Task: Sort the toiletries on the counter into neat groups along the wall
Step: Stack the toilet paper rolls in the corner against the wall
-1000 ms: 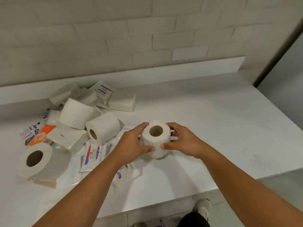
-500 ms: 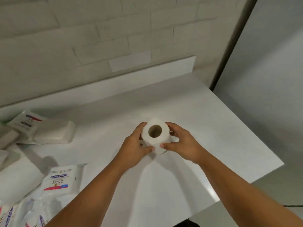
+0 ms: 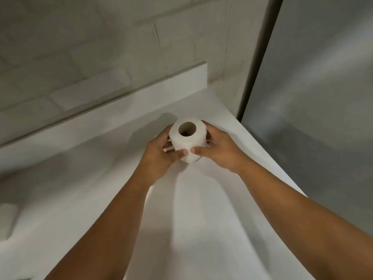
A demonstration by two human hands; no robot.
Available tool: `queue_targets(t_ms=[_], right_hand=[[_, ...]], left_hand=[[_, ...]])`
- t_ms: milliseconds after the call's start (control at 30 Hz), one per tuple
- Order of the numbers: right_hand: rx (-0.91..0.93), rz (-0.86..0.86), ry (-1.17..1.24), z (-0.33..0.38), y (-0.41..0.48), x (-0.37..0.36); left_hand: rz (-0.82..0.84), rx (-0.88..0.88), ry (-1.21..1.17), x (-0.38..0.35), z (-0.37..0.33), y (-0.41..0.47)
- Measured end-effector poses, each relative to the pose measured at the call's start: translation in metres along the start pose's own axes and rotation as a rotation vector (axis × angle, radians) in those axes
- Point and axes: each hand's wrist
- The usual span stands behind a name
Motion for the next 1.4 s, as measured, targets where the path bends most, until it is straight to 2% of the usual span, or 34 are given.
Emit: queue_targets(t_ms=[200,533,1000,1300,1400], right_hand=[[-0.002,0.013,0.016,-0.013,0.063,0.036],[0.061,0.021,-0.069,-0.013,0.133,0.056],[0.088,-0.067,-0.138,-0.022,0.164,0.067],[0.048,-0.078,-0.224,-0.013,0.162,0.063],[0.035,-0.147,-0.301,-0.002,0.154,0.061]], left_hand=[[0.023,-0.033,0.054,-0.006,0.000,0.073],[-0.041,-0.130,0.107,-0.006,0.005,0.143],[-0.185,-0.184,0.149,-0.030,0.016,0.187],[-0.227,-0.134,0.196,-0.029,0.015,0.189],[-0.253,-0.109,0.225,-0.028,0.010,0.180]])
Point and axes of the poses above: each hand's wrist, its own y-axis towards the middle knuckle, its own x-axis out of the back of the hand, z = x × y, and after that the axes turned 10 degrees about -y, right-handed
